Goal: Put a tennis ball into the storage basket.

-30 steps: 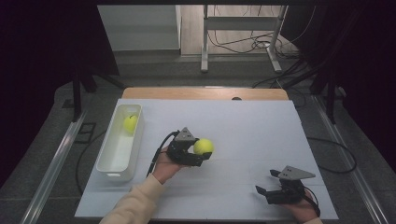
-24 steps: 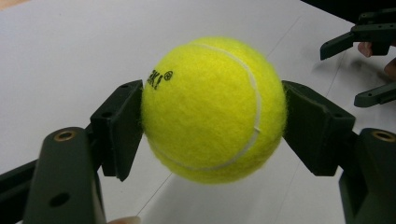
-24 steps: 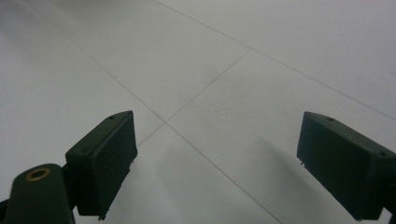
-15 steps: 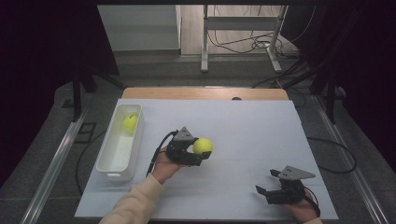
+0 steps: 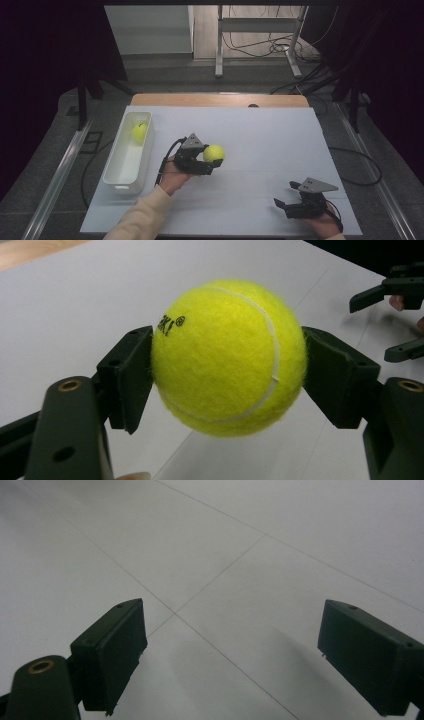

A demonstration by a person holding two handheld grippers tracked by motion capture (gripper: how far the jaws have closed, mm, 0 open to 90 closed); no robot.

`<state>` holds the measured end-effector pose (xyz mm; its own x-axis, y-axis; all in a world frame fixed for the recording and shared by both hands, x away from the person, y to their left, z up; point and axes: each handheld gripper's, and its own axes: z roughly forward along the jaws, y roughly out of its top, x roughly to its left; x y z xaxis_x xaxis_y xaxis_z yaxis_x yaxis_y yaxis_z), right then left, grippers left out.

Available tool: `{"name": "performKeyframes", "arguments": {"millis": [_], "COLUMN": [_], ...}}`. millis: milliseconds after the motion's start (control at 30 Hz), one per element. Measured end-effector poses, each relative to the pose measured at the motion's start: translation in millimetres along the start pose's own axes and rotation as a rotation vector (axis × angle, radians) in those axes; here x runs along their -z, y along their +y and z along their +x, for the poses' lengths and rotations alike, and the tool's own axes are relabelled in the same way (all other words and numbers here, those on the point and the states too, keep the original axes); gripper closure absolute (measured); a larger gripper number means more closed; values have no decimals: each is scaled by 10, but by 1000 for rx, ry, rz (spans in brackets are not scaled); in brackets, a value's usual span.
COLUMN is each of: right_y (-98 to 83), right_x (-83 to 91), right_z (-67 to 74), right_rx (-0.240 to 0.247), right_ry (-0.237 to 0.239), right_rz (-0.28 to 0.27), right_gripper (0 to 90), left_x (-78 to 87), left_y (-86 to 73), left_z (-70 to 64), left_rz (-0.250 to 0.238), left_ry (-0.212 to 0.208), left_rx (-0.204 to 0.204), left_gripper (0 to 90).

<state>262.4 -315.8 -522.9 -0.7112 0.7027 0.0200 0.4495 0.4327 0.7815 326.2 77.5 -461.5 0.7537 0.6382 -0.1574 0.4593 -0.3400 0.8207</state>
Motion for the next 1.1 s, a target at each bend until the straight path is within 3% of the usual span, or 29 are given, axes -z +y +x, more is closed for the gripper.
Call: {"name": "performKeyframes", "arguments": {"millis": [1100], "right_y": [9], "right_x": [16], "right_z": [-3], "right_rx": [-4], "right_ry": [-6], "right_rz": [-12], "right_gripper": [128], "left_x": [570], "left_y": [105], "left_z": [240], "left_rz": [-72], "left_ry": [124], "left_rx": [33], "left_gripper": [268]}}
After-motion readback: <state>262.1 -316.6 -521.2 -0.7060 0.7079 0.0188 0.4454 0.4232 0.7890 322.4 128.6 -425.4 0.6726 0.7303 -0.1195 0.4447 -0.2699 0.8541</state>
